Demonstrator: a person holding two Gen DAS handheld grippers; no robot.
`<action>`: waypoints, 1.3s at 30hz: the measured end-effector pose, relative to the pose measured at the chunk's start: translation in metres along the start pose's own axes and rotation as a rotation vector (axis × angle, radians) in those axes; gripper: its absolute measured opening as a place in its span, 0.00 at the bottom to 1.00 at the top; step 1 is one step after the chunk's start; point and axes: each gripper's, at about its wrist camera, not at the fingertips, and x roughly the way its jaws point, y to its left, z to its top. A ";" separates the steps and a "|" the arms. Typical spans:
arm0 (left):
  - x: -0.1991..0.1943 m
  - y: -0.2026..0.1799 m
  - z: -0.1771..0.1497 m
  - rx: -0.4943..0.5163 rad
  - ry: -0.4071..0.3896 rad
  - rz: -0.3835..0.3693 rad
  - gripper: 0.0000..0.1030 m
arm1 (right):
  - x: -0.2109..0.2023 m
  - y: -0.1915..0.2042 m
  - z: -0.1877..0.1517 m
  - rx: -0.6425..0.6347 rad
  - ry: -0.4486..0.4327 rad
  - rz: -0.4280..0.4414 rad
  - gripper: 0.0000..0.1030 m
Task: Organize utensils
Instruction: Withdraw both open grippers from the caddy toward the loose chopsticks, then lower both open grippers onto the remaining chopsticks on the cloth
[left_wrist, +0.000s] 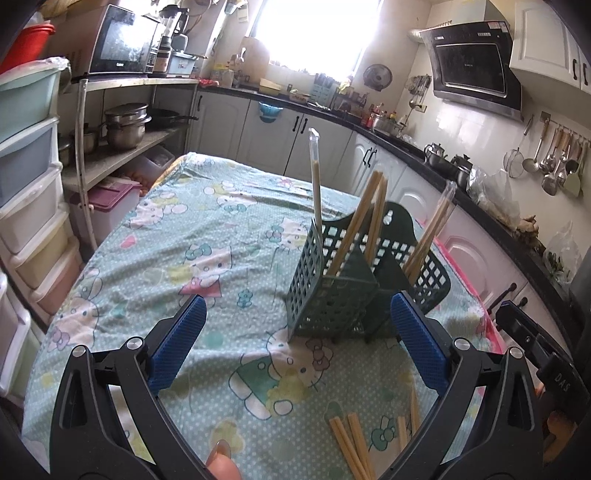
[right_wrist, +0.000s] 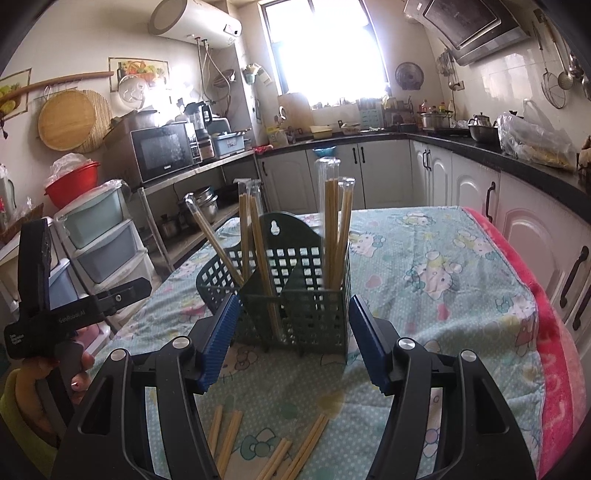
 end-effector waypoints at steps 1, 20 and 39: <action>0.001 0.000 -0.003 0.003 0.008 0.000 0.89 | 0.000 0.000 -0.001 -0.002 0.005 0.001 0.58; 0.022 -0.004 -0.042 0.004 0.157 -0.046 0.81 | 0.002 -0.004 -0.025 0.006 0.091 0.007 0.57; 0.052 -0.016 -0.085 -0.022 0.356 -0.133 0.53 | 0.019 -0.014 -0.052 0.010 0.221 -0.005 0.49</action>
